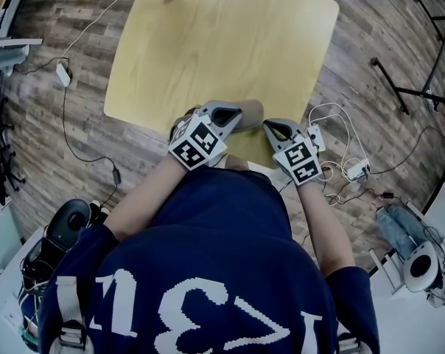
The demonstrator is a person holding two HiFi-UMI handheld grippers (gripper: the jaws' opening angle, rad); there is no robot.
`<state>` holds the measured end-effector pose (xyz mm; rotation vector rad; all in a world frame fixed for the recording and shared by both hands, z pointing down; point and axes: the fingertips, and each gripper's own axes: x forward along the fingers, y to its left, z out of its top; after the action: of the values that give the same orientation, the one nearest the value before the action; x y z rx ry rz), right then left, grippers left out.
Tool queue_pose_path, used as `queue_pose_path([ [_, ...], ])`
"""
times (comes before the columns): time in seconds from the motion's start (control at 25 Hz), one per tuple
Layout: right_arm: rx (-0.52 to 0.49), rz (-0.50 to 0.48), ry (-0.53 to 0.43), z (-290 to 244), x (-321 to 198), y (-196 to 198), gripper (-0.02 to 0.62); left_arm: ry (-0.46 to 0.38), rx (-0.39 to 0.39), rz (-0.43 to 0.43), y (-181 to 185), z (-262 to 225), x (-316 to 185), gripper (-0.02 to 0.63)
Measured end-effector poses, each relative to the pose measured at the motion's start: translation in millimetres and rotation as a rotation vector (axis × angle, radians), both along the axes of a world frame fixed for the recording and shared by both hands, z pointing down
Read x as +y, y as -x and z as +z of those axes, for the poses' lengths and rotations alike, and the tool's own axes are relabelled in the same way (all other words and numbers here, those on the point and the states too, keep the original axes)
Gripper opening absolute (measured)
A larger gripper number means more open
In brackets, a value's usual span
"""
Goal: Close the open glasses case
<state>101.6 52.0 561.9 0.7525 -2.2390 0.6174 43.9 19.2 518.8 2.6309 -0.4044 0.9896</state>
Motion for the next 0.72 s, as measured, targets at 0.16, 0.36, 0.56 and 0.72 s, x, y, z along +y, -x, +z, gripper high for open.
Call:
queue_pose_path([
  [0.16, 0.023, -0.041, -0.02, 4, -24, -3, 0.023, -0.001, 0.0, 0.002, 2, 0, 1, 0.012],
  [0.36, 0.019, -0.202, -0.03, 7, -48, 1, 0.024, -0.007, 0.005, 0.008, -3, 1, 4, 0.012],
  [0.56, -0.021, -0.433, 0.017, 7, -50, 9, 0.023, -0.009, 0.005, 0.007, 0, -1, 6, 0.012],
  [0.72, -0.066, -0.542, 0.077, 8, -55, 18, 0.023, -0.011, 0.014, 0.014, 2, -1, 7, 0.012],
])
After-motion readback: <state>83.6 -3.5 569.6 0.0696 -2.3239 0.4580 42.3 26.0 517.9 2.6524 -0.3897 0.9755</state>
